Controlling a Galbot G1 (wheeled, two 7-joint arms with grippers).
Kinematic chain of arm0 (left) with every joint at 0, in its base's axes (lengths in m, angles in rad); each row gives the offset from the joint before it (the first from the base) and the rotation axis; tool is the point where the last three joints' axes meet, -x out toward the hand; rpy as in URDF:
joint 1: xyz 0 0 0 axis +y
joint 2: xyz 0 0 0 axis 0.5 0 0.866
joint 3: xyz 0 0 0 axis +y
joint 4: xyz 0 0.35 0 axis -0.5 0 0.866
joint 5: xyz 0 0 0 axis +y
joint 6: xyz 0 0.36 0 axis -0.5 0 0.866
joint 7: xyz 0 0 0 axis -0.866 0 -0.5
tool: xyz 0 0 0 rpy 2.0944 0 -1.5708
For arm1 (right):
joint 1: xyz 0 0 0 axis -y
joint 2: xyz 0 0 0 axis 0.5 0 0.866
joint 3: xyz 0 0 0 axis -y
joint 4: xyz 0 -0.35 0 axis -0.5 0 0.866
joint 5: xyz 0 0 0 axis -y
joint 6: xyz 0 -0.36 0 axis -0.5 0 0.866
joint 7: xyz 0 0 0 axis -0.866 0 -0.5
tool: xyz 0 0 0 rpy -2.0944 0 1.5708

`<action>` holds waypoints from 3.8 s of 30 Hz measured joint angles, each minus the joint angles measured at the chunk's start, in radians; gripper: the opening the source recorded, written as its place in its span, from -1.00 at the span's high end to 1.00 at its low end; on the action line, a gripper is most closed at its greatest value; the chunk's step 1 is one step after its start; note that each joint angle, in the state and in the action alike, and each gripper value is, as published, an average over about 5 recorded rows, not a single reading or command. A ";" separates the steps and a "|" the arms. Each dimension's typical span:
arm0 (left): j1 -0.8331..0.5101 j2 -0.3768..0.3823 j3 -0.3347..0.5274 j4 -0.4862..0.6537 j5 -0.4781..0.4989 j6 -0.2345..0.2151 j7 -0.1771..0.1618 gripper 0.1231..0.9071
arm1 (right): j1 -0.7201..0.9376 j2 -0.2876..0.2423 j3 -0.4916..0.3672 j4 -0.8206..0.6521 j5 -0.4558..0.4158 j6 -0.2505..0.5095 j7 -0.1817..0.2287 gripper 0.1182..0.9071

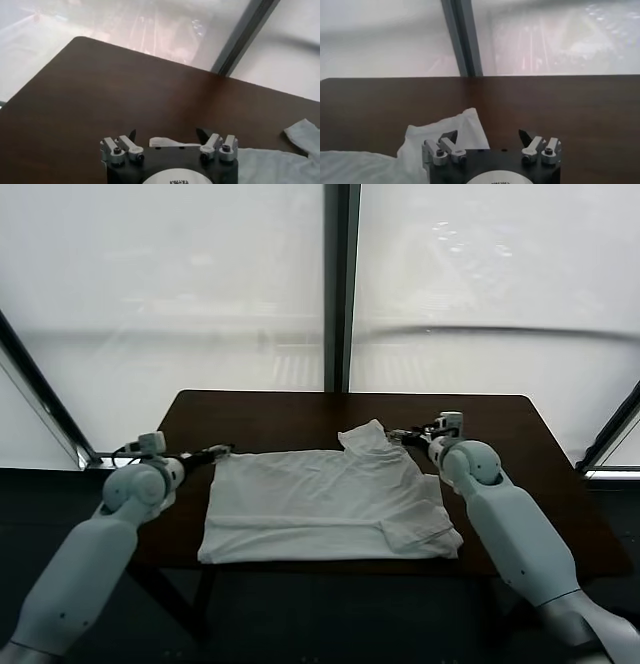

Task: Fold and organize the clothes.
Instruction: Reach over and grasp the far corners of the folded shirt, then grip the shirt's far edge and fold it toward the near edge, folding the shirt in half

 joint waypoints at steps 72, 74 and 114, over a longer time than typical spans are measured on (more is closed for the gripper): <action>0.010 -0.043 0.018 0.051 0.182 -0.067 0.059 0.85 | 0.013 0.060 -0.004 -0.101 -0.121 0.070 -0.054 -0.23; 0.011 -0.043 0.019 0.052 0.182 -0.066 0.059 0.85 | 0.016 0.062 -0.007 -0.105 -0.123 0.071 -0.057 -0.56; 0.047 -0.033 -0.020 -0.007 0.166 -0.089 0.064 0.85 | -0.064 0.025 0.044 -0.027 -0.075 0.264 -0.096 0.95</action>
